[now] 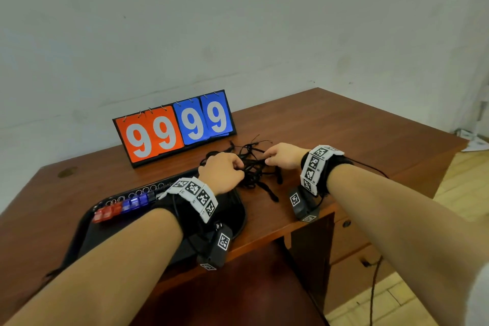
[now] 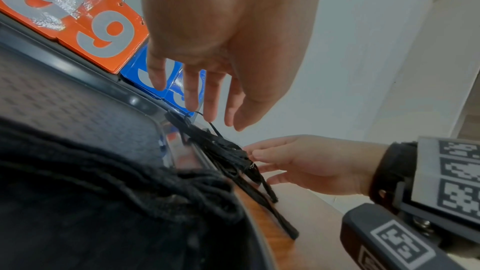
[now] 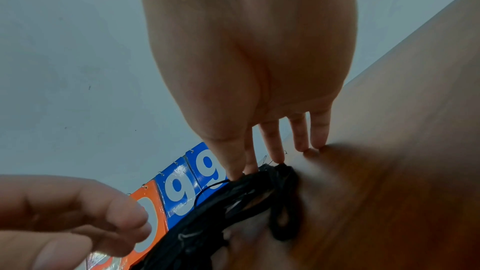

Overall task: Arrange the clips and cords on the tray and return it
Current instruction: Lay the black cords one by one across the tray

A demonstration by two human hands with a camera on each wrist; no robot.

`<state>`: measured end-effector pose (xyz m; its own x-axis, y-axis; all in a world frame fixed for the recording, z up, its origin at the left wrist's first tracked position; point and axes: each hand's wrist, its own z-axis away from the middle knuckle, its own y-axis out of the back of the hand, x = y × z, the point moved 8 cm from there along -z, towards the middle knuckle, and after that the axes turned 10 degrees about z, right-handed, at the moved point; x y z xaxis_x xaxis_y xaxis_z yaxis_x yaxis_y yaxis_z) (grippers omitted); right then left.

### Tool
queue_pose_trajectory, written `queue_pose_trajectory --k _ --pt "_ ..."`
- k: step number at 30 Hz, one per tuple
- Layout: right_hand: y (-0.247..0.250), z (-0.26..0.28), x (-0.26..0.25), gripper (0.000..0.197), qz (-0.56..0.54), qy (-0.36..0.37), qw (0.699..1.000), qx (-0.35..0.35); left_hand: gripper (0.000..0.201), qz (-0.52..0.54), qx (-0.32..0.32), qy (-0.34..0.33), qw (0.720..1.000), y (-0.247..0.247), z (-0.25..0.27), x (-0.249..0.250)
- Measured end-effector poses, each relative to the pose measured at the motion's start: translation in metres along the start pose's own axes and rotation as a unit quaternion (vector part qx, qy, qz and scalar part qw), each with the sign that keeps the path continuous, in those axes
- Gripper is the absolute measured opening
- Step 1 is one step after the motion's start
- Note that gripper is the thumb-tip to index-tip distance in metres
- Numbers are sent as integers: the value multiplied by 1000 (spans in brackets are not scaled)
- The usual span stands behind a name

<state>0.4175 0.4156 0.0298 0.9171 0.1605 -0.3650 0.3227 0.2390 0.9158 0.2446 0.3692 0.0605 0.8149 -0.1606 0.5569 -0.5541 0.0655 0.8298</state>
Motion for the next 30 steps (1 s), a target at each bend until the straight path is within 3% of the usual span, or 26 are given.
queue_pose_trajectory --k 7,12,17,27,30 --pt "-4 -6 1 36 -15 -32 999 5 17 11 -4 3 1000 2 4 1" --pt "26 16 1 23 -120 -11 984 133 15 30 -4 9 1000 5 12 3" --pt "57 47 -10 19 -239 20 950 201 13 57 6 6 998 12 22 10" --pt "94 105 -44 21 -424 53 880 208 16 106 37 -42 993 35 46 42" --pt "101 118 -52 22 -429 62 877 208 20 131 49 -65 988 40 54 55"
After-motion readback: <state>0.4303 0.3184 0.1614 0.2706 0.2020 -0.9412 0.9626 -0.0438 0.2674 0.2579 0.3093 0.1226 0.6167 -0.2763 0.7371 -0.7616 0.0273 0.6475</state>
